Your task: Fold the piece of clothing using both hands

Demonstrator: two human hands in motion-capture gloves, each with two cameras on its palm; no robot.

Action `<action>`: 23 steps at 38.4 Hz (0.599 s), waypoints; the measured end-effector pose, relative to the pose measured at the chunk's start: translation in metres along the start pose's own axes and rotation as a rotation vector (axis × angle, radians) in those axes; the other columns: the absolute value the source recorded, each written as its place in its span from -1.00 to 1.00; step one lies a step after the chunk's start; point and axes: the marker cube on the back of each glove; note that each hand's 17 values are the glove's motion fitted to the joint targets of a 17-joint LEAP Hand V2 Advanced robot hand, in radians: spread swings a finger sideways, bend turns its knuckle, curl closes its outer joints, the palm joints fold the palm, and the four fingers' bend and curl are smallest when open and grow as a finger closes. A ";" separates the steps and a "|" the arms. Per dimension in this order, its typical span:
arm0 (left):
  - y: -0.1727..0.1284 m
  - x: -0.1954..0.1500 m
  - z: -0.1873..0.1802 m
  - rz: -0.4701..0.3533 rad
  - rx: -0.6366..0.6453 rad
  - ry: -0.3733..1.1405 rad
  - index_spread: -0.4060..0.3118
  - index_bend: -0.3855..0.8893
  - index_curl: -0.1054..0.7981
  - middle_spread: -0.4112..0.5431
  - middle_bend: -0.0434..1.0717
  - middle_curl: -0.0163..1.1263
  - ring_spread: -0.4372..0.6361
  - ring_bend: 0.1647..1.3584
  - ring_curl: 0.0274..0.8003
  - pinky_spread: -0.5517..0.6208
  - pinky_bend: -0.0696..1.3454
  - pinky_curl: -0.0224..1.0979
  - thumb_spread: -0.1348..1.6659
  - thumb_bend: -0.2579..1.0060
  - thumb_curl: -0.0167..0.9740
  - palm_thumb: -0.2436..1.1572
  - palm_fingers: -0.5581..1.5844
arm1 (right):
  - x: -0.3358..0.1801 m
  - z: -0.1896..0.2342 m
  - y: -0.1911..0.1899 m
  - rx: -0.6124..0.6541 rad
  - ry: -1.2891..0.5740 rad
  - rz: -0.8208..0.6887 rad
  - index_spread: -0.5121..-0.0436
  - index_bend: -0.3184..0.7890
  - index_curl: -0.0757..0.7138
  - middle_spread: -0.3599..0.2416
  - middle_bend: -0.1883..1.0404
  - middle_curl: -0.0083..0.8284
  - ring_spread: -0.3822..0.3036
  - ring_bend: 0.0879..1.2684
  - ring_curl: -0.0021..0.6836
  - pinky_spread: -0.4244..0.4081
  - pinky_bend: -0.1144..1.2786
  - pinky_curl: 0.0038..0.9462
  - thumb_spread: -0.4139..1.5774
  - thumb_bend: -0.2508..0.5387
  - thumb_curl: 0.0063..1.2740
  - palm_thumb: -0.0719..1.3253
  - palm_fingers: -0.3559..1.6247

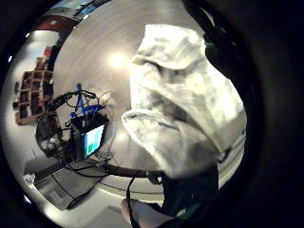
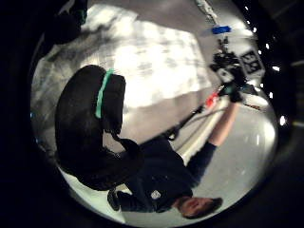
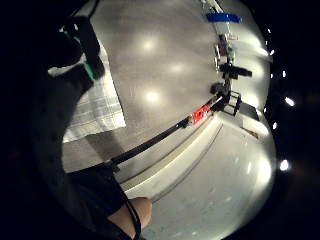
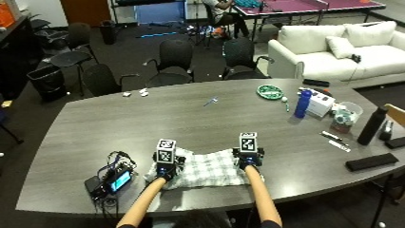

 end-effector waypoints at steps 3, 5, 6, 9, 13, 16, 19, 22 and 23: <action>0.010 -0.007 0.017 -0.108 -0.021 -0.112 -0.26 -0.05 0.29 -0.29 -0.66 -0.18 -0.20 -0.67 -0.07 0.01 -0.68 -0.39 0.65 -0.62 -0.30 -0.23 0.15 | 0.002 0.022 -0.010 -0.073 -0.020 0.032 0.33 -0.30 -0.05 0.04 -0.47 0.07 -0.10 -0.37 0.26 0.02 0.00 -0.16 0.64 -0.47 -0.17 -0.03 0.08; 0.002 -0.017 0.026 -0.131 0.002 -0.173 -0.25 -0.01 0.32 -0.25 -0.65 -0.17 -0.13 -0.69 -0.05 0.07 -0.71 -0.39 0.65 -0.62 -0.31 -0.24 0.07 | 0.004 0.036 -0.013 -0.136 -0.034 0.059 0.34 -0.28 -0.05 0.13 -0.49 0.04 0.00 -0.36 0.28 0.10 0.05 -0.14 0.66 -0.46 -0.21 -0.08 0.03; -0.004 -0.023 0.030 -0.130 0.019 -0.200 -0.24 0.00 0.32 -0.23 -0.71 -0.19 -0.09 -0.69 -0.05 0.12 -0.71 -0.39 0.65 -0.62 -0.32 -0.24 0.00 | 0.004 0.042 -0.014 -0.158 -0.043 0.070 0.36 -0.35 -0.10 0.21 -0.53 0.00 0.09 -0.35 0.27 0.15 0.11 -0.12 0.67 -0.48 -0.23 -0.12 -0.05; -0.017 -0.039 0.038 -0.137 0.040 -0.251 -0.23 -0.01 0.31 -0.20 -0.72 -0.23 -0.03 -0.66 -0.05 0.16 -0.68 -0.40 0.66 -0.61 -0.33 -0.25 -0.03 | 0.003 0.054 -0.021 -0.137 -0.069 0.102 0.43 -0.43 -0.19 0.36 -0.50 -0.05 0.23 -0.27 0.30 0.25 0.22 -0.09 0.70 -0.48 -0.28 -0.20 -0.14; -0.021 -0.053 0.040 -0.167 0.039 -0.252 -0.23 -0.04 0.30 -0.14 -0.74 -0.30 0.04 -0.63 -0.07 0.23 -0.64 -0.40 0.67 -0.61 -0.35 -0.25 -0.09 | -0.001 0.055 -0.030 0.025 -0.089 0.162 0.47 -0.43 -0.31 0.43 -0.42 -0.07 0.19 -0.18 0.28 0.24 0.28 -0.10 0.73 -0.42 -0.32 -0.23 -0.14; -0.023 -0.056 0.040 -0.160 0.045 -0.249 -0.23 -0.07 0.28 -0.12 -0.71 -0.33 0.07 -0.60 -0.09 0.25 -0.63 -0.39 0.67 -0.61 -0.36 -0.26 -0.10 | -0.009 0.054 -0.030 0.107 -0.111 0.140 0.52 -0.48 -0.41 0.34 -0.34 -0.05 0.03 -0.06 0.28 0.06 0.31 -0.12 0.75 -0.38 -0.33 -0.20 -0.04; -0.025 -0.060 0.041 -0.168 0.037 -0.262 -0.22 -0.12 0.25 -0.10 -0.70 -0.36 0.10 -0.57 -0.10 0.25 -0.60 -0.37 0.67 -0.62 -0.38 -0.30 -0.11 | -0.019 0.052 -0.028 0.170 -0.101 0.119 0.56 -0.55 -0.53 0.21 -0.23 0.01 -0.12 0.06 0.30 -0.19 0.38 -0.14 0.77 -0.26 -0.32 -0.06 0.13; -0.025 -0.060 0.042 -0.151 0.009 -0.245 -0.21 -0.16 0.22 -0.09 -0.69 -0.38 0.11 -0.53 -0.09 0.24 -0.57 -0.36 0.66 -0.63 -0.40 -0.33 -0.11 | -0.027 0.049 -0.026 0.231 -0.082 0.080 0.57 -0.43 -0.56 0.10 -0.19 0.04 -0.26 0.11 0.31 -0.42 0.43 -0.15 0.77 -0.15 -0.29 0.08 0.30; -0.024 -0.060 0.041 -0.148 0.004 -0.239 -0.21 -0.16 0.21 -0.08 -0.69 -0.39 0.11 -0.52 -0.09 0.24 -0.57 -0.35 0.66 -0.62 -0.40 -0.33 -0.11 | -0.028 0.048 -0.026 0.246 -0.080 0.065 0.58 -0.42 -0.56 0.06 -0.20 0.05 -0.29 0.11 0.31 -0.47 0.43 -0.15 0.77 -0.12 -0.28 0.12 0.32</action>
